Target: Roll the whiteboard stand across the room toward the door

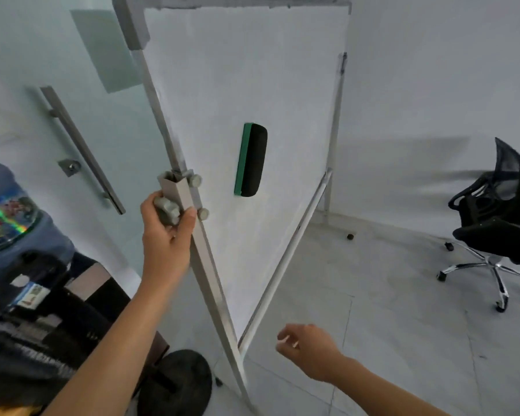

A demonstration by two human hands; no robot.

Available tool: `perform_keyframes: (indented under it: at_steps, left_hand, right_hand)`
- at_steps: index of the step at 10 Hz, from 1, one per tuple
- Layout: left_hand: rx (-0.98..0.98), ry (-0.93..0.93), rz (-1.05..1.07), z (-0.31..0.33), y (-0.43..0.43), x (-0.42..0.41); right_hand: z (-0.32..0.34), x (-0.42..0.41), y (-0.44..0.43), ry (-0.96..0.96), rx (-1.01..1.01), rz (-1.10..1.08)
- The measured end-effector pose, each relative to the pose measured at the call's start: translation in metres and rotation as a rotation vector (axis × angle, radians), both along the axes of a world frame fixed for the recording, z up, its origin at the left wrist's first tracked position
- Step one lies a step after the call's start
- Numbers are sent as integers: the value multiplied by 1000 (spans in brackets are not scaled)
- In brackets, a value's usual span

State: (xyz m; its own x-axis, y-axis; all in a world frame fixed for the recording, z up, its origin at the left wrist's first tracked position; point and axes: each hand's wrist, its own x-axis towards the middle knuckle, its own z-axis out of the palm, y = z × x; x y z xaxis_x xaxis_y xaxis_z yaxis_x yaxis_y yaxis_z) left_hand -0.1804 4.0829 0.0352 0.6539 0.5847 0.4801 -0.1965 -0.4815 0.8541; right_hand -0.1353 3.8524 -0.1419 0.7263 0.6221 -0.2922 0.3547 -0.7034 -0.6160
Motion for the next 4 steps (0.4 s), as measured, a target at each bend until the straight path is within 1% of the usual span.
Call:
perform_keyframes:
  at_steps: [1,2,3,4]
  left_hand:
    - [-40,-4,129,-2,-13,3]
    - [-58,52,218,-12,-24,-3]
    - [-77,241,278,-27,-35,-14]
    - [-140,597,117,-64,-53,-38]
  right_hand:
    - [-12,14,-66,61,-57,2]
    - [-17,28,-111,75,-54,9]
    - [-10,52,-124,128,-75,31]
    - [36,82,-108,103,101,25]
